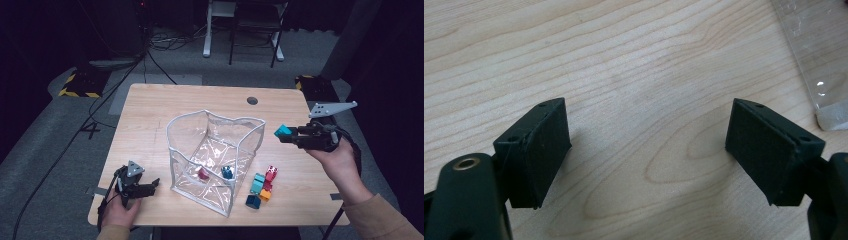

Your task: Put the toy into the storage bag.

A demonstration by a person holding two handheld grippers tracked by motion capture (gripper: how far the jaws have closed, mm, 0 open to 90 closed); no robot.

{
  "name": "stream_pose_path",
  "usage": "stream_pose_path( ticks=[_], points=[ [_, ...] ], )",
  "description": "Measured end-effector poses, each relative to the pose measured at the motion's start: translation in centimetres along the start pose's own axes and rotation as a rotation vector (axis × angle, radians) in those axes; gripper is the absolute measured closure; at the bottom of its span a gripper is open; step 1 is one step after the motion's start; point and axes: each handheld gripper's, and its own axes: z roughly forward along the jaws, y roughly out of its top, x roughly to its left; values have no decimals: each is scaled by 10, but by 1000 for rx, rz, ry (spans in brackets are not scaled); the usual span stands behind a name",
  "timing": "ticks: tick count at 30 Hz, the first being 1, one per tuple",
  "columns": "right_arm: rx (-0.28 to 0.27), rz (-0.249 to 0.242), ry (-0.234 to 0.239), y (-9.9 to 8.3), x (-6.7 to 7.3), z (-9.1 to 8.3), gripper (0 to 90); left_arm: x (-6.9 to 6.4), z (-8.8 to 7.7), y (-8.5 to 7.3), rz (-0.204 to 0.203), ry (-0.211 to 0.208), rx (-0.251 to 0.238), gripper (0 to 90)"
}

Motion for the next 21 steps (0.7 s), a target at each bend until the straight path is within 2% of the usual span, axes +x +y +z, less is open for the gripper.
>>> stream_pose_path(
  ticks=[7,21],
  points=[
    [0,-24,24,28,8,6,675,0,0,0,0,2,0,183],
    [48,-84,86,76,27,35,676,1,0,0,-10,3,0,183]
  ],
)
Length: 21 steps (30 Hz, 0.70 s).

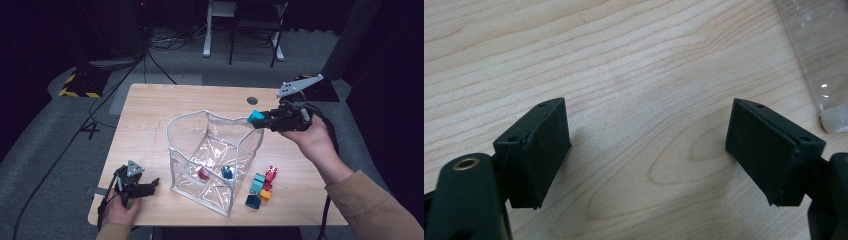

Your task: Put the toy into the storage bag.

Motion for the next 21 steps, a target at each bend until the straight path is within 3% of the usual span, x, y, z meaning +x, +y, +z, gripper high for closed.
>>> stream_pose_path(
  ticks=[7,21],
  points=[
    [34,-30,24,23,8,22,676,0,0,0,-3,2,-1,183],
    [91,-45,41,48,16,58,676,0,0,0,-3,2,0,183]
  ],
)
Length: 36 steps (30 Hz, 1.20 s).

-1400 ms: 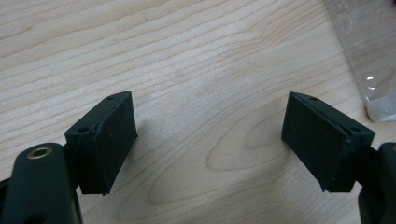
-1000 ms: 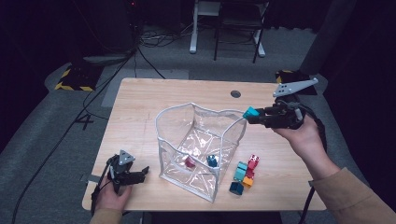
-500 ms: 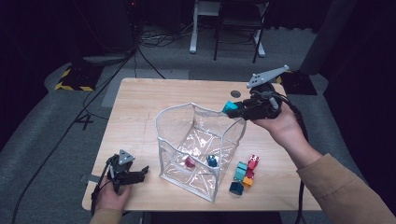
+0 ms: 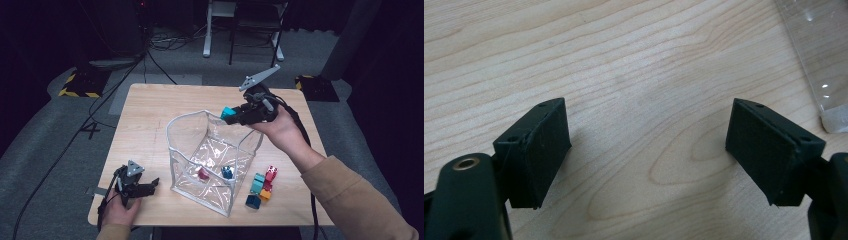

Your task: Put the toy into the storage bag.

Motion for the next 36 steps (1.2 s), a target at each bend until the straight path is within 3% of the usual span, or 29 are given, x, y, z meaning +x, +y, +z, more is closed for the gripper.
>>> stream_pose_path(
  ticks=[21,36],
  points=[
    [53,-21,19,36,4,38,676,0,0,0,0,3,-1,181],
    [174,-43,42,43,15,85,676,0,1,0,-3,1,-2,181]
  ],
)
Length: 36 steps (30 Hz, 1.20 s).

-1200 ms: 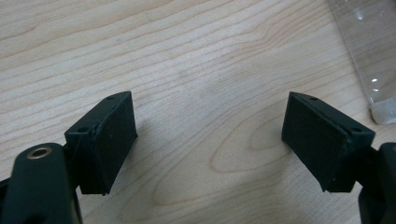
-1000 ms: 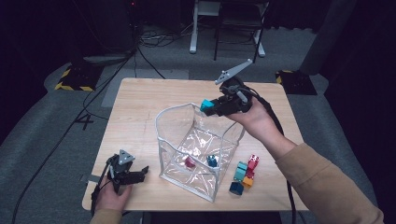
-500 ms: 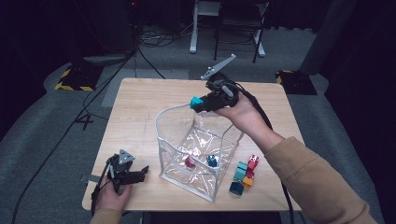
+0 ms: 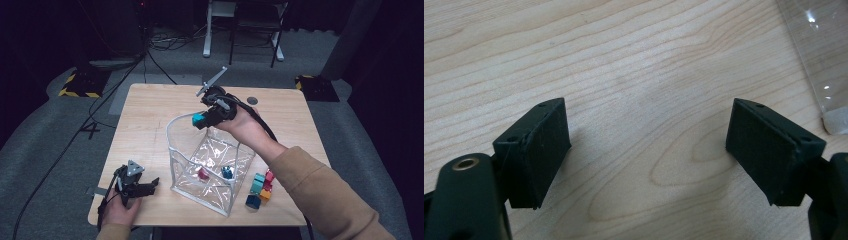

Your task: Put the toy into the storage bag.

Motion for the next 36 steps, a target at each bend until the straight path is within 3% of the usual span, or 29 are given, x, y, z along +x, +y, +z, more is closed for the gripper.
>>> stream_pose_path(
  ticks=[11,17,23,30,36],
  points=[
    [99,-14,14,-3,3,28,676,0,0,0,5,4,0,181],
    [195,-44,1,-6,8,45,676,1,0,0,4,2,0,181],
    [254,-51,25,-9,11,56,676,1,0,0,4,3,0,181],
    [310,-59,38,-11,11,63,676,1,0,0,4,3,0,181],
    [326,-53,47,-13,11,63,675,0,0,0,4,3,-1,181]
  ],
)
